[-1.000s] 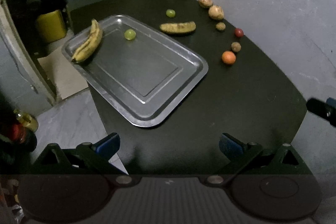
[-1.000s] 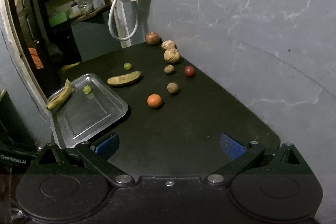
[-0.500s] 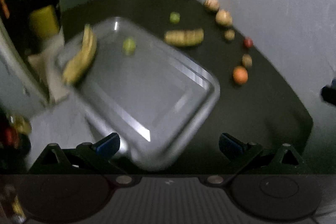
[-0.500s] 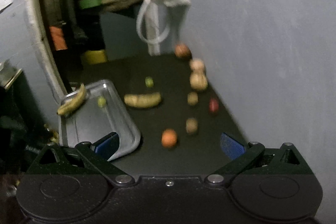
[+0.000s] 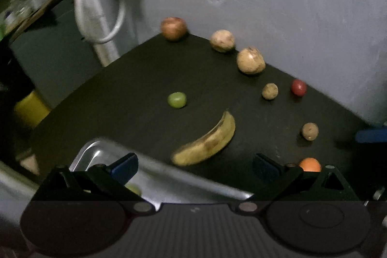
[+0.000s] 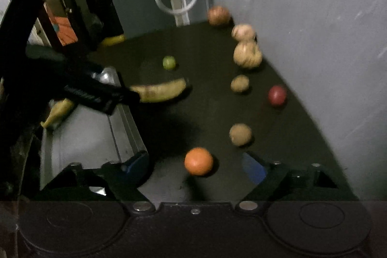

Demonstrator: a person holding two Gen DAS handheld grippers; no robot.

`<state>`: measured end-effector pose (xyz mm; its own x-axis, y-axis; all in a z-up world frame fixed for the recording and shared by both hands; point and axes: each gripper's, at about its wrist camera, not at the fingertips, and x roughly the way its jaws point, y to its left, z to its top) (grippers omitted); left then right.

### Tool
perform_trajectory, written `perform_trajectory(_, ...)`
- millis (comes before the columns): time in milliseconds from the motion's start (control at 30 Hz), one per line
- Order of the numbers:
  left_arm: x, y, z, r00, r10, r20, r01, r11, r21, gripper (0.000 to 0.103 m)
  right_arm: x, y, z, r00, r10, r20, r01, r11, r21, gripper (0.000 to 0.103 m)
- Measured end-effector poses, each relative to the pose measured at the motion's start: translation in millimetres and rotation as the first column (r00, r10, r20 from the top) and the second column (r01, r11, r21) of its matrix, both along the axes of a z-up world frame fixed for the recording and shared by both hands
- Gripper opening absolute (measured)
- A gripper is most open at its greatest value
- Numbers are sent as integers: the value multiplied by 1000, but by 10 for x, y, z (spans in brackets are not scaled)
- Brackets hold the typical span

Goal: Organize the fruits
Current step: 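Grasp the small banana with the left tool while the right tool grasps the orange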

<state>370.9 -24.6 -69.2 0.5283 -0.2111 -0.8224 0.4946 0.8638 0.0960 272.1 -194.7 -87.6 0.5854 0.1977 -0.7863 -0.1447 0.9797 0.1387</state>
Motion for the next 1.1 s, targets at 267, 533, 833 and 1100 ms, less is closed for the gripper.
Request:
perform_trajectory(267, 268, -353, -379, 994, -104, -30, 106, 990, 90, 91, 165, -70, -249, 999, 19, -36, -19, 1000, 7, 60)
perform_trajectory(533, 386, -435, -555, 985, -147, -95, 160, 976, 151, 81, 210, -42, -297, 996, 84, -28, -84, 996, 3, 50)
perform_trajectory(833, 451, -486, -542, 979, -180, -92, 192, 971, 144, 55, 189, -3, -284, 991, 131, -16, -131, 991, -18, 35)
perform_trajectory(1100, 421, -597, -511, 977, -200, -72, 210, 959, 189, 39, 160, -63, -242, 993, 116, -3, -116, 993, 1, 35)
